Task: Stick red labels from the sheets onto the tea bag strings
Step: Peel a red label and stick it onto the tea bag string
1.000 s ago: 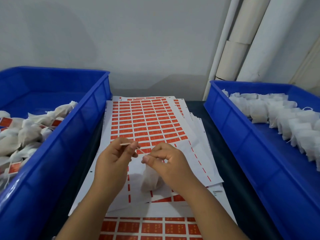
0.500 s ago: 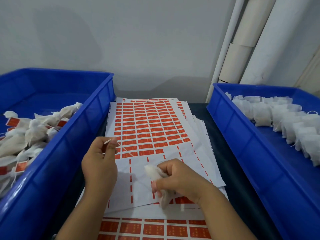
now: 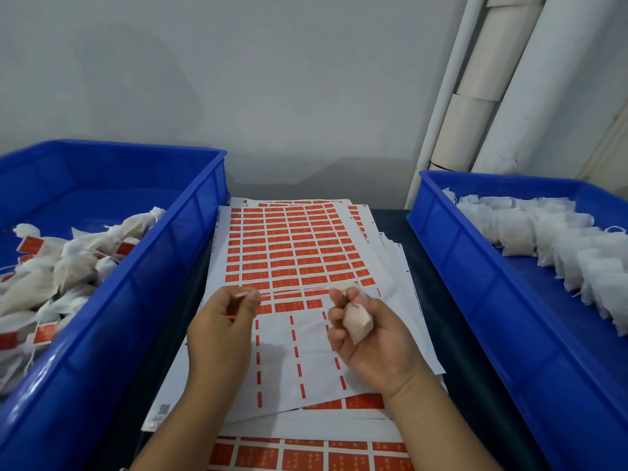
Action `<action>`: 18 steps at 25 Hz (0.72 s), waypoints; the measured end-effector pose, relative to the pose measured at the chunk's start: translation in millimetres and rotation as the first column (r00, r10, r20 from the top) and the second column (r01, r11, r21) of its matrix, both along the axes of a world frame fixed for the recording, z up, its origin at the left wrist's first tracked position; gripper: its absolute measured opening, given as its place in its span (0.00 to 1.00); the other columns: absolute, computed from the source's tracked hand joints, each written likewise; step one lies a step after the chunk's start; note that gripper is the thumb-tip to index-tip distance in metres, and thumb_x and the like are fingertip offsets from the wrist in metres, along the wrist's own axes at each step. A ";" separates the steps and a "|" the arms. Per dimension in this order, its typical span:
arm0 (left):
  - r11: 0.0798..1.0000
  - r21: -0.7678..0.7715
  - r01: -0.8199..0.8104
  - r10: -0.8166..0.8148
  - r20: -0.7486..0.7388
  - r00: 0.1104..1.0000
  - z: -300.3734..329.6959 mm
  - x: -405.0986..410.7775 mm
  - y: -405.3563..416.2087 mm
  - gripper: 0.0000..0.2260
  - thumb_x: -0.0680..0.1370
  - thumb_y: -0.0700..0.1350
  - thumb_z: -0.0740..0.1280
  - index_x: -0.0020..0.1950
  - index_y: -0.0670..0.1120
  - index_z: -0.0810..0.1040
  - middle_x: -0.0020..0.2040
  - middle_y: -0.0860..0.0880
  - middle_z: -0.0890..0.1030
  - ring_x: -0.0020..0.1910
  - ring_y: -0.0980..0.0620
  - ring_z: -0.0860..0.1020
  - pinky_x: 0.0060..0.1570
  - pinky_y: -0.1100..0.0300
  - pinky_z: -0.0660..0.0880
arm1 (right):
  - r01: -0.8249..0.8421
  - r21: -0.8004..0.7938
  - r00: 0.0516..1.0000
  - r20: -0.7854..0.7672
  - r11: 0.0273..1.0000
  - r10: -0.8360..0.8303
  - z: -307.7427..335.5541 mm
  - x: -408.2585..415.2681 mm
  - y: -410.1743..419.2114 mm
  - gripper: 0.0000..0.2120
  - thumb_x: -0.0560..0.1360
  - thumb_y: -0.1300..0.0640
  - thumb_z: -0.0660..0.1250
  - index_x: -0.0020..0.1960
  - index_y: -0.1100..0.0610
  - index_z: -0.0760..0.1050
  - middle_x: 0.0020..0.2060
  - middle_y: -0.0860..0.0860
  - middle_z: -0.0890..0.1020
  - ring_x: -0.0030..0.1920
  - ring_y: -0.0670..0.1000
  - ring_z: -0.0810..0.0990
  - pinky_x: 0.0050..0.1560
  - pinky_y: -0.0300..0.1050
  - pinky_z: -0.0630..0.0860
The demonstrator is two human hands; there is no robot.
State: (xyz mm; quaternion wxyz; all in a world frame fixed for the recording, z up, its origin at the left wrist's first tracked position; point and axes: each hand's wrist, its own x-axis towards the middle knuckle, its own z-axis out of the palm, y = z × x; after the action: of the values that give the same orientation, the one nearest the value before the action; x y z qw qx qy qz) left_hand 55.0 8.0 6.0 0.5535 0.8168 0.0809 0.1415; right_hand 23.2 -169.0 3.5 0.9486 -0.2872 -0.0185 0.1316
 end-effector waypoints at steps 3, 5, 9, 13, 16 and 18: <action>0.972 0.133 0.192 -0.195 0.011 0.981 -1.2 -5.3 -2.6 0.06 0.73 0.49 0.71 0.37 0.55 0.76 0.38 0.60 0.78 0.37 0.56 0.77 0.32 0.70 0.69 | 0.178 -0.124 0.980 -0.065 0.976 -0.187 0.9 2.4 -1.6 0.12 0.71 0.58 0.71 0.55 0.54 0.80 0.57 0.55 0.82 0.37 0.49 0.83 0.30 0.39 0.78; 0.902 0.237 0.361 -0.368 -0.014 0.930 0.2 -9.9 -5.0 0.06 0.72 0.48 0.71 0.37 0.57 0.76 0.41 0.63 0.77 0.42 0.59 0.76 0.34 0.71 0.69 | 0.217 -0.368 0.968 -0.038 0.904 -0.247 0.7 3.7 0.9 0.12 0.79 0.59 0.62 0.52 0.48 0.83 0.56 0.50 0.82 0.38 0.48 0.83 0.31 0.37 0.77; 0.867 0.253 0.429 -0.447 0.016 0.894 5.0 -14.3 -5.4 0.06 0.73 0.49 0.69 0.38 0.58 0.75 0.46 0.70 0.75 0.46 0.64 0.76 0.34 0.75 0.69 | 0.223 -0.413 0.964 -0.039 0.883 -0.262 -1.7 4.2 3.4 0.14 0.80 0.57 0.59 0.51 0.46 0.83 0.55 0.49 0.83 0.38 0.47 0.83 0.31 0.37 0.76; 0.830 -0.202 0.519 -0.506 0.119 0.855 11.6 -17.1 -7.8 0.07 0.70 0.50 0.64 0.41 0.48 0.74 0.48 0.65 0.82 0.46 0.62 0.80 0.37 0.71 0.75 | 0.190 -0.159 0.967 -0.143 0.969 -0.213 0.3 2.0 4.9 0.13 0.80 0.56 0.58 0.57 0.52 0.79 0.56 0.51 0.82 0.37 0.47 0.82 0.29 0.36 0.77; 0.847 -0.146 0.512 -0.505 0.083 0.859 9.6 -18.2 -9.2 0.04 0.73 0.47 0.66 0.43 0.46 0.75 0.39 0.59 0.83 0.40 0.59 0.81 0.36 0.72 0.75 | 0.228 -0.610 0.958 0.001 0.759 -0.287 0.8 -0.2 15.4 0.13 0.79 0.55 0.60 0.50 0.42 0.83 0.52 0.42 0.83 0.43 0.47 0.82 0.35 0.34 0.77; 0.848 -0.002 0.530 -0.529 0.072 0.846 7.2 -19.6 -8.6 0.03 0.73 0.44 0.69 0.40 0.50 0.77 0.38 0.60 0.81 0.40 0.60 0.80 0.37 0.72 0.75 | 0.246 -0.897 0.957 0.165 0.366 -0.240 1.1 -2.4 24.1 0.10 0.78 0.53 0.63 0.46 0.40 0.81 0.46 0.38 0.81 0.44 0.44 0.81 0.35 0.31 0.76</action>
State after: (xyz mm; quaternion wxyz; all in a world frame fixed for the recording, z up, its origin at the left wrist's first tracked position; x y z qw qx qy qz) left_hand 35.4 -0.5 13.2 0.5823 0.7960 -0.1648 0.0106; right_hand 20.9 -145.0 4.6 0.6473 -0.7559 0.0955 -0.0213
